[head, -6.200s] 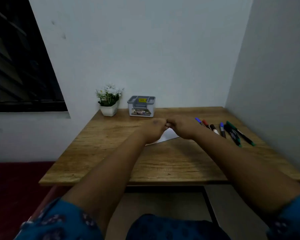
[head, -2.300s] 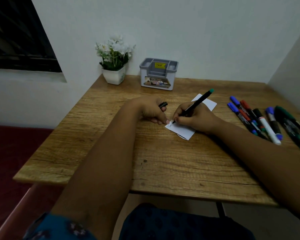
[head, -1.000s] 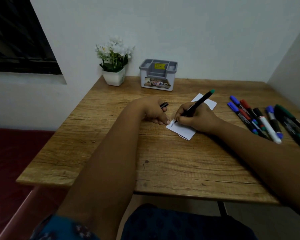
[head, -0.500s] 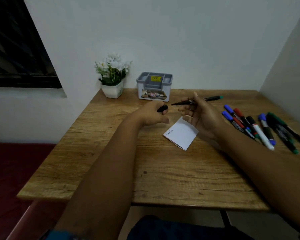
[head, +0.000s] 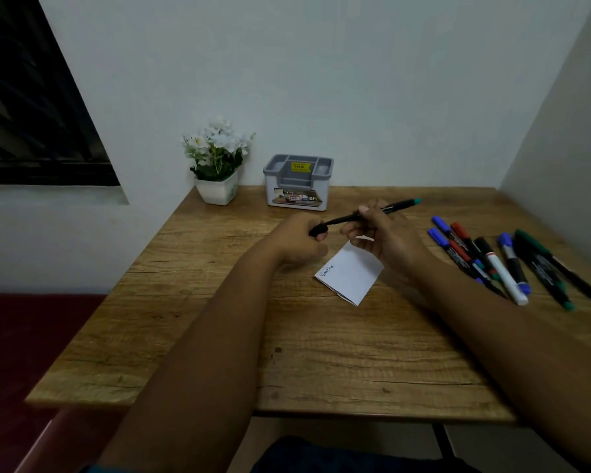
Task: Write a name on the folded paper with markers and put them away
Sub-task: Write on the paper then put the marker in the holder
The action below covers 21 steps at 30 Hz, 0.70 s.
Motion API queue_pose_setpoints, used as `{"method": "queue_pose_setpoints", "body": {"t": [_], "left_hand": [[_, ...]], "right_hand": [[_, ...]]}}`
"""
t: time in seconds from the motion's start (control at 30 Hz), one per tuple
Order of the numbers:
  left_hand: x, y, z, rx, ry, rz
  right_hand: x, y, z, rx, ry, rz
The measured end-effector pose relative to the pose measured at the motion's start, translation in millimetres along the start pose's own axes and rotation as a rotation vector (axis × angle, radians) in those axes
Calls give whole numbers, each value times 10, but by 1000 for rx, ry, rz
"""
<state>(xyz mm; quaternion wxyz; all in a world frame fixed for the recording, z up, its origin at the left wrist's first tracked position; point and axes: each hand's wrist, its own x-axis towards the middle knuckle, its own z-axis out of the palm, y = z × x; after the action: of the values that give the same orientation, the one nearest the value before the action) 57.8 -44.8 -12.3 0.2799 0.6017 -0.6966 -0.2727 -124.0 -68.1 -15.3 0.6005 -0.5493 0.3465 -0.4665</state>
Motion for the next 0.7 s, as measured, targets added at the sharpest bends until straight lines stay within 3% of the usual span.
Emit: {"method": "queue_pose_setpoints", "body": {"t": [0.37,0.6,0.7], "left_hand": [[6,16,52,7,31,20],[-40,170,48,-475,7,36],[-53,179,18,-543,54,61]], "right_hand": [[-81,10,1,-94,-30,-25],[-73,-15,-79,-43,-35,-62],[-50,-40,-113,76,-25,24]]}}
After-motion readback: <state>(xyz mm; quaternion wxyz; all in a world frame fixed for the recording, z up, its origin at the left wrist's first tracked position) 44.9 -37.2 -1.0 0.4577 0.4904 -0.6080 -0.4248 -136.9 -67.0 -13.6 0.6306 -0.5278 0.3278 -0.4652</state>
